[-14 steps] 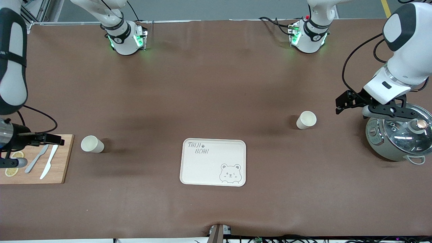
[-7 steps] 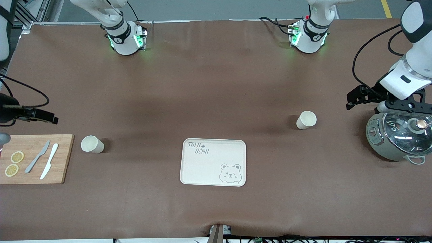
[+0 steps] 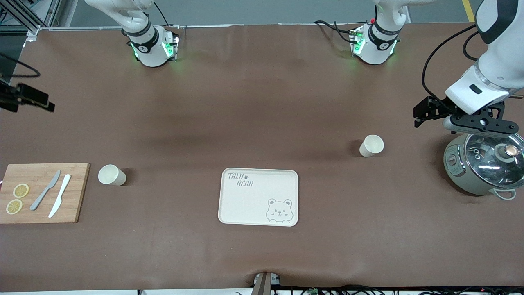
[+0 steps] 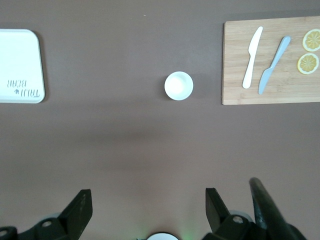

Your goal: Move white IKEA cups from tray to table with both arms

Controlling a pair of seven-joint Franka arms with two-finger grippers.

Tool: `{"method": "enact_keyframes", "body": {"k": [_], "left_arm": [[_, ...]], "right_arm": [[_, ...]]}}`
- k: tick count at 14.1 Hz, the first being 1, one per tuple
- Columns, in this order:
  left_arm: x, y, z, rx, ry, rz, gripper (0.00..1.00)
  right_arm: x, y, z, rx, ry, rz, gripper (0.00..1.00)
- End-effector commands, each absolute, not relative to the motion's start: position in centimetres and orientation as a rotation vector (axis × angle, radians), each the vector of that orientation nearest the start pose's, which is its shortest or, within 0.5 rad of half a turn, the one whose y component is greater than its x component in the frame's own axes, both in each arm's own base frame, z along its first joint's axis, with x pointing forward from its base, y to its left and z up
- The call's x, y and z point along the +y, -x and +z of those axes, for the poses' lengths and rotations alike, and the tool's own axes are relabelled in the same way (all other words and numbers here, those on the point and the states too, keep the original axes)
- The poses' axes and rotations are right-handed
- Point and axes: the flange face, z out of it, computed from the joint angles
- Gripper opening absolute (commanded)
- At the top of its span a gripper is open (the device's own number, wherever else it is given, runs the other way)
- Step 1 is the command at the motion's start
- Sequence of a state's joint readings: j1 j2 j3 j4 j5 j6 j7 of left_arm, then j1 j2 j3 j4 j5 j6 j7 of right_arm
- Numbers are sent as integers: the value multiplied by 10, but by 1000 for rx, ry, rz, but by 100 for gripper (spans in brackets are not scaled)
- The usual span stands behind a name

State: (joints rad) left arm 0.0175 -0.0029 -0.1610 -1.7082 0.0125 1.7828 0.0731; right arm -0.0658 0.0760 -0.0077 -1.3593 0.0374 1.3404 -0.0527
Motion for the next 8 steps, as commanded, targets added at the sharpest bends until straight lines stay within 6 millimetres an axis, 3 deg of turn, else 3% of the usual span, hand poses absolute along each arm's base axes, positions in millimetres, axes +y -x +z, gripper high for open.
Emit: {"method": "enact_keyframes", "body": {"k": [1, 5, 7, 8], "left_arm": [[-78, -563, 587, 361, 3093, -87, 100], [-78, -557, 582, 405, 3090, 9, 100], [-78, -555, 582, 406, 3095, 40, 100], [-78, -554, 583, 404, 3097, 47, 100]], "right_arm": [[-52, -511, 668, -4, 3103, 129, 100], [-87, -499, 670, -111, 3089, 114, 100], [-86, -500, 673, -118, 3102, 105, 100], [-76, -502, 674, -146, 3105, 99, 100]]}}
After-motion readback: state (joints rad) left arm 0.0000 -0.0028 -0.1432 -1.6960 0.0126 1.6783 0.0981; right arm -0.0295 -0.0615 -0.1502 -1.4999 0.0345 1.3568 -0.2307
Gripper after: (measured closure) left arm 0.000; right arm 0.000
